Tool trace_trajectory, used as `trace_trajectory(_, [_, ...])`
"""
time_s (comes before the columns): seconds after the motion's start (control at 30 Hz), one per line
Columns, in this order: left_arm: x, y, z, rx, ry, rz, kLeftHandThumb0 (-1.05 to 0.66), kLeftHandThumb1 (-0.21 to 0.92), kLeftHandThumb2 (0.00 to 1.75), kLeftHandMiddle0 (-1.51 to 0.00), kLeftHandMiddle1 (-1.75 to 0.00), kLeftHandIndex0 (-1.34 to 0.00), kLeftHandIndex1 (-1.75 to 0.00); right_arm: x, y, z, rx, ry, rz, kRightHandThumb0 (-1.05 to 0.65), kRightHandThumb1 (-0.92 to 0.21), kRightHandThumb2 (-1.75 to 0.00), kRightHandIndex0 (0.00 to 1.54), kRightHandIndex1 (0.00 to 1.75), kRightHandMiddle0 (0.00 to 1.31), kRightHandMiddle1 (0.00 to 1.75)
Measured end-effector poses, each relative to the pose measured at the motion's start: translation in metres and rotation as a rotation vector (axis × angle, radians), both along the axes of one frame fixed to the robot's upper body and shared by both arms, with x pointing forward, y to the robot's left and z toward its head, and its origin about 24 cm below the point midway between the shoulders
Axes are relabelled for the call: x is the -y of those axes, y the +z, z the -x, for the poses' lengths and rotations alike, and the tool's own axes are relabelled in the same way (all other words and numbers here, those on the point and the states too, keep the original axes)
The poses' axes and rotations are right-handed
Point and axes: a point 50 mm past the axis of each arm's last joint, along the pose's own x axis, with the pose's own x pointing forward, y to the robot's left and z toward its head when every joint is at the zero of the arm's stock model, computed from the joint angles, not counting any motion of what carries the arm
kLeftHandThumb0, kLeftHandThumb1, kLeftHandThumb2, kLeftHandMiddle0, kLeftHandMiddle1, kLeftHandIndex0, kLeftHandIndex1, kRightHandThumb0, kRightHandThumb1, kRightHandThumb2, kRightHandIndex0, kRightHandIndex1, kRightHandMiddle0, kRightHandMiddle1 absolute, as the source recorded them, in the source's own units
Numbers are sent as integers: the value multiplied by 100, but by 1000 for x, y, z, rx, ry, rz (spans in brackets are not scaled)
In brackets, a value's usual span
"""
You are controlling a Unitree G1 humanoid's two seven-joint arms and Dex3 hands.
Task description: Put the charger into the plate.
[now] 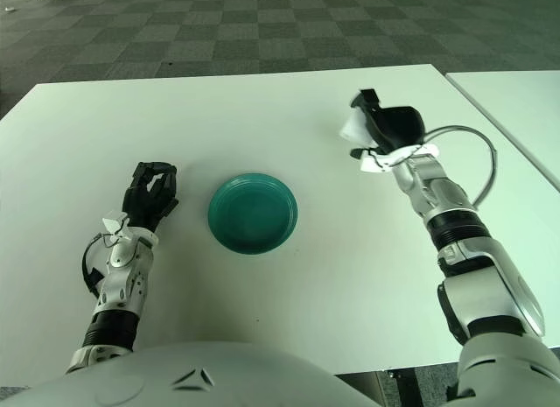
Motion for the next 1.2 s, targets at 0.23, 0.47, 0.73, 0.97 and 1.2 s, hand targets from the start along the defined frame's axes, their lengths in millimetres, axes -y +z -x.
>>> trace_trajectory(0.23, [2, 0, -1, 17, -3, 0, -38, 72, 77, -34, -52, -35, -171, -55, 20, 15, 23, 165, -2, -46, -39, -122, 118, 175, 56, 174])
trace_trajectory(0.47, [4, -1, 0, 21, -3, 2, -38, 72, 77, -33, -52, -35, -171, -97, 26, 42, -96, 308, 83, -43, -49, -91, 114, 175, 66, 148])
trace_trajectory(0.73, [8, -1, 8, 22, 0, 1, -38, 72, 77, -33, -53, -35, -171, -110, 24, 67, -237, 434, 146, -43, -53, -81, 112, 175, 69, 140])
trace_trajectory(0.97, [15, 0, 18, 22, 8, 6, -38, 72, 77, -33, -53, -35, -171, -125, 11, 89, -372, 534, 170, -42, -57, -74, 109, 175, 67, 139])
trace_trajectory(1.2, [21, 1, 25, 19, -11, -12, -38, 72, 77, -33, -53, -35, -171, -138, 3, 100, -516, 638, 243, -41, -60, -71, 108, 175, 65, 141])
